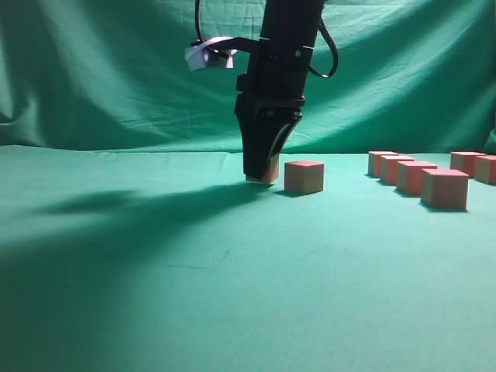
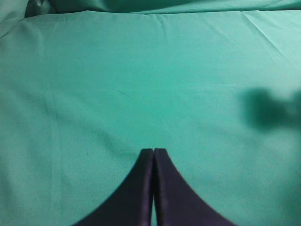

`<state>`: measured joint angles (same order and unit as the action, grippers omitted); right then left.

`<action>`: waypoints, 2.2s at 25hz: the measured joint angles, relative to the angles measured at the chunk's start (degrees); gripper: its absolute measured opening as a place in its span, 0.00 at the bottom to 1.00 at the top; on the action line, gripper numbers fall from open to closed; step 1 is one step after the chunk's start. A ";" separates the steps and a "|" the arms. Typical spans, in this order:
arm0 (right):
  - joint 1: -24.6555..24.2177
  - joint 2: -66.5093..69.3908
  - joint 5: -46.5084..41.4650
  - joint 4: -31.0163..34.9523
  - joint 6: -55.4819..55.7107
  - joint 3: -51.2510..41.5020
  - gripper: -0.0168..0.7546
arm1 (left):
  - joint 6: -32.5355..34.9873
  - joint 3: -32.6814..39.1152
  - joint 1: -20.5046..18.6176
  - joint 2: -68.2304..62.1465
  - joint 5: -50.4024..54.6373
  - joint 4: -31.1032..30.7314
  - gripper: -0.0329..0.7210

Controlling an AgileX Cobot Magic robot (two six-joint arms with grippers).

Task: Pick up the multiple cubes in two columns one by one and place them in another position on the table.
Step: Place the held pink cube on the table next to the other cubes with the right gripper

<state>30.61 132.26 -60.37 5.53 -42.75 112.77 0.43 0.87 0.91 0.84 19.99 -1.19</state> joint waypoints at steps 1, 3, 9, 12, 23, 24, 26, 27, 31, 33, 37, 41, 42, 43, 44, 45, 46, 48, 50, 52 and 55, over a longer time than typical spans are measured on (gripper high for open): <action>0.00 0.00 0.00 0.41 -0.26 0.00 0.37 | 0.00 0.00 0.00 0.00 0.00 0.00 0.04; 0.00 0.00 0.00 1.19 -1.31 0.09 0.37 | 0.00 0.00 0.00 0.00 0.00 0.00 0.04; 0.00 0.00 0.00 1.52 -4.48 0.09 0.37 | 0.00 0.00 0.00 0.00 0.00 0.00 0.04; 0.00 0.00 0.00 1.52 -6.06 0.09 0.37 | 0.00 0.00 0.00 0.00 0.00 0.00 0.04; 0.00 0.00 0.00 2.23 -7.31 0.09 0.37 | 0.00 0.00 0.00 0.00 0.00 0.00 0.04; 0.00 0.00 0.00 2.38 -7.31 0.09 0.37 | 0.00 0.00 0.00 0.00 0.00 0.00 0.04; 0.00 0.00 0.00 2.38 -7.41 0.09 0.37 | 0.00 0.00 0.00 0.00 0.00 0.00 0.04; 0.00 0.00 -0.10 2.38 -7.41 0.09 0.37 | 0.00 0.00 0.00 0.00 0.00 0.00 0.04; 0.00 0.58 -0.45 2.38 -7.41 0.09 0.37 | 0.00 0.00 0.00 0.00 0.00 0.00 0.04; 0.00 0.84 -0.43 2.53 -7.41 0.09 0.37 | 0.00 0.00 0.00 0.00 0.00 0.00 0.04; 0.00 0.84 -0.43 2.53 -7.54 0.09 0.37 | 0.00 0.00 0.00 0.00 0.00 0.00 0.04; 0.00 0.84 -0.43 2.32 -7.54 0.09 0.37 | 0.00 0.00 0.00 0.00 0.00 0.00 0.04; 0.00 0.84 -0.43 2.29 -7.54 0.09 0.37 | 0.00 0.00 0.00 0.00 0.00 0.00 0.04; 0.00 0.84 -0.43 2.19 -7.54 0.09 0.37 | 0.00 0.00 0.00 0.00 0.00 0.00 0.04; 0.00 0.84 -0.43 2.19 -7.54 0.09 0.37 | 0.00 0.00 0.00 0.00 0.00 0.00 0.04; 0.00 0.84 -0.43 2.19 -7.54 0.09 0.37 | 0.00 0.00 0.00 0.00 0.00 0.00 0.04; 0.00 0.84 -0.43 2.19 -7.54 0.09 0.37 | 0.00 0.00 0.00 0.00 0.00 0.00 0.04; 0.00 0.84 -0.43 2.19 -7.54 0.09 0.37 | 0.00 0.00 0.00 0.00 0.00 0.00 0.04; 0.00 0.84 -0.43 2.19 -7.54 0.09 0.37 | 0.00 0.00 0.00 0.00 0.00 0.00 0.04; 0.00 0.84 -0.43 2.19 -7.54 0.09 0.37 | 0.00 0.00 0.00 0.00 0.00 0.00 0.04; 0.00 1.21 -0.81 1.58 -7.54 0.09 0.47 | 0.00 0.00 0.00 0.00 0.00 0.00 0.04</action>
<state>30.61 133.47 -61.18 7.11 -50.29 112.86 0.43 0.87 0.91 0.84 19.99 -1.19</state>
